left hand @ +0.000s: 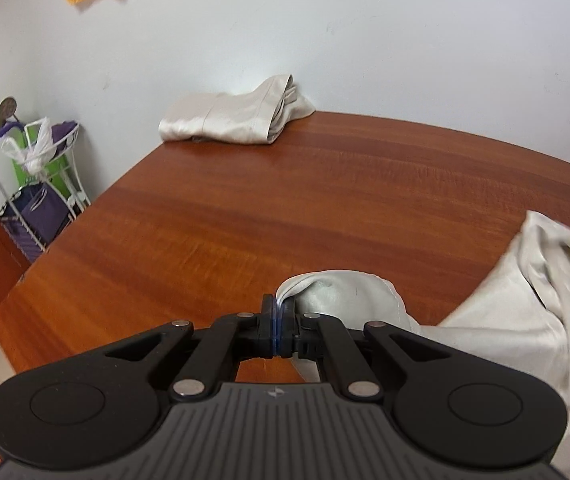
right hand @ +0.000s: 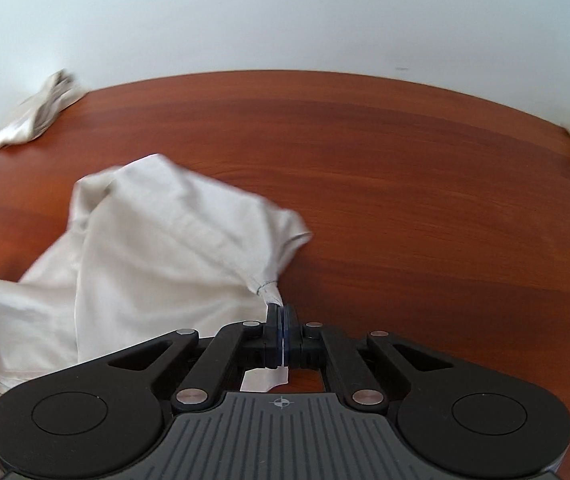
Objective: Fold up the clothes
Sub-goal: 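Lift and shake the shirt out with both tools, spreading it over the table, then open both tools and lay the shirt flat on the table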
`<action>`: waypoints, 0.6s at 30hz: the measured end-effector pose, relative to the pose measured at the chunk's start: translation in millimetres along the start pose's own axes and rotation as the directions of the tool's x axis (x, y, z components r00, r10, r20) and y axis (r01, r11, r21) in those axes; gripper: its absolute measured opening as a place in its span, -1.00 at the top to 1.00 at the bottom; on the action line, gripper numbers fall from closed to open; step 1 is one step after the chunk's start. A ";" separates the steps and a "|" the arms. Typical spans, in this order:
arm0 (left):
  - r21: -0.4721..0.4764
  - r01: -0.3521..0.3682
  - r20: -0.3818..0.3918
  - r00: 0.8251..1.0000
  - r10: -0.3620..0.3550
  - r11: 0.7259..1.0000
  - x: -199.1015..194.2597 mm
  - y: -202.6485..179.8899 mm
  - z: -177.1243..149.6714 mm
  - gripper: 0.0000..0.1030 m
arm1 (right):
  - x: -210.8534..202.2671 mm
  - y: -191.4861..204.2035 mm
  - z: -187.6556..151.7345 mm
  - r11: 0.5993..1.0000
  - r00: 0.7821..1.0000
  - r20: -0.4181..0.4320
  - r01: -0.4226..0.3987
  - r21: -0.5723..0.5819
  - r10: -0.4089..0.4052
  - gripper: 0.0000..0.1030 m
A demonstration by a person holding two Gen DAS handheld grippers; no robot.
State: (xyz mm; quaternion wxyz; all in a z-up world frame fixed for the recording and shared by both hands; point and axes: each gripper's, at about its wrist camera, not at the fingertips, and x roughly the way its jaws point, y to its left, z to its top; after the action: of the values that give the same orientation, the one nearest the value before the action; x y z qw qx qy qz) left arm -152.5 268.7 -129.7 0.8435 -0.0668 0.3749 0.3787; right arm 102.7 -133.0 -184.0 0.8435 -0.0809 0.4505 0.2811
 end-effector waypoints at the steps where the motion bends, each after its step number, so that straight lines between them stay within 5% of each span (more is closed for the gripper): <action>1: 0.004 0.005 0.002 1.000 -0.005 1.000 4.8 -0.1 4.4 0.95 | -4.7 -9.2 -2.4 1.000 1.000 0.003 0.012 0.018 -0.012 0.94; 18: 0.205 0.199 0.075 0.973 -0.218 0.958 46.6 -69.2 64.5 0.95 | -92.8 -110.7 -77.4 0.936 0.967 -0.069 0.255 0.243 -0.246 0.94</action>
State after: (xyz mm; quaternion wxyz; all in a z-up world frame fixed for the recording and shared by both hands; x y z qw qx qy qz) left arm -47.2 273.0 -127.6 0.8983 -0.0039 0.3600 0.2517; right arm 67.6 -292.2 -167.1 0.8672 -0.0359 0.4841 0.1107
